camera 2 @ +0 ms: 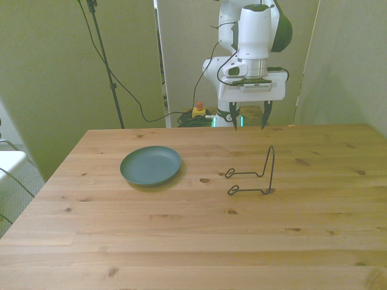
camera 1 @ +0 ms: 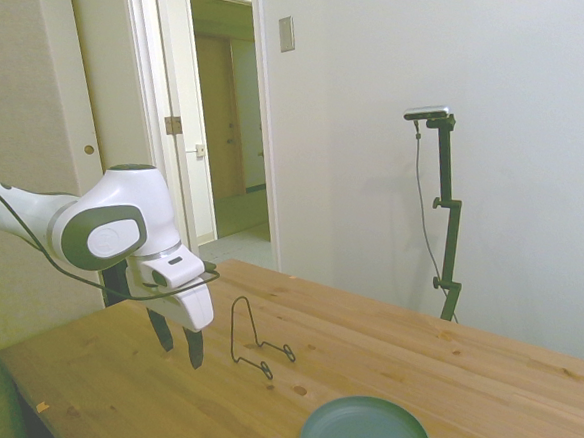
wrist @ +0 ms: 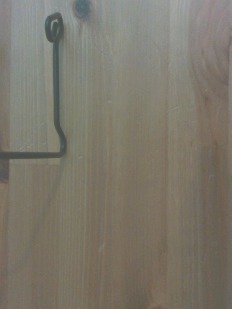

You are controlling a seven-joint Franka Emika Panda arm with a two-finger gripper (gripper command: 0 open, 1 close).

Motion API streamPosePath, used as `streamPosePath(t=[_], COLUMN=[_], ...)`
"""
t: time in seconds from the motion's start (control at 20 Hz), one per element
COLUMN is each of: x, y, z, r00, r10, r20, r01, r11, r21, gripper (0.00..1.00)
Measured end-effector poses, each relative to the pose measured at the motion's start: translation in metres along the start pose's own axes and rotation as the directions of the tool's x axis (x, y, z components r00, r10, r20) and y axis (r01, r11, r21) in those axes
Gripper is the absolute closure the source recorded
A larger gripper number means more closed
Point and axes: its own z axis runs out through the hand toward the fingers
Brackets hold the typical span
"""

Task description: Load the plate

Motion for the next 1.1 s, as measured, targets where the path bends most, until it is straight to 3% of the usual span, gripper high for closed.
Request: streamPosePath(t=[0.2,0.45,0.75,1.1], x=[0.006,0.042,0.084,0.132], y=[0.004,0.011,0.008,0.043], z=[-0.001,-0.014,0.001,0.017], r00=[0.999,0.99,0.976,0.958], r10=[0.031,0.096,0.121,0.114], r20=[-0.011,-0.102,-0.182,-0.263], r01=[-0.031,-0.101,-0.144,-0.165], r11=[1.0,0.994,0.982,0.97], r21=[-0.002,-0.043,-0.124,-0.18], gripper=[0.0,0.0,0.0,0.0])
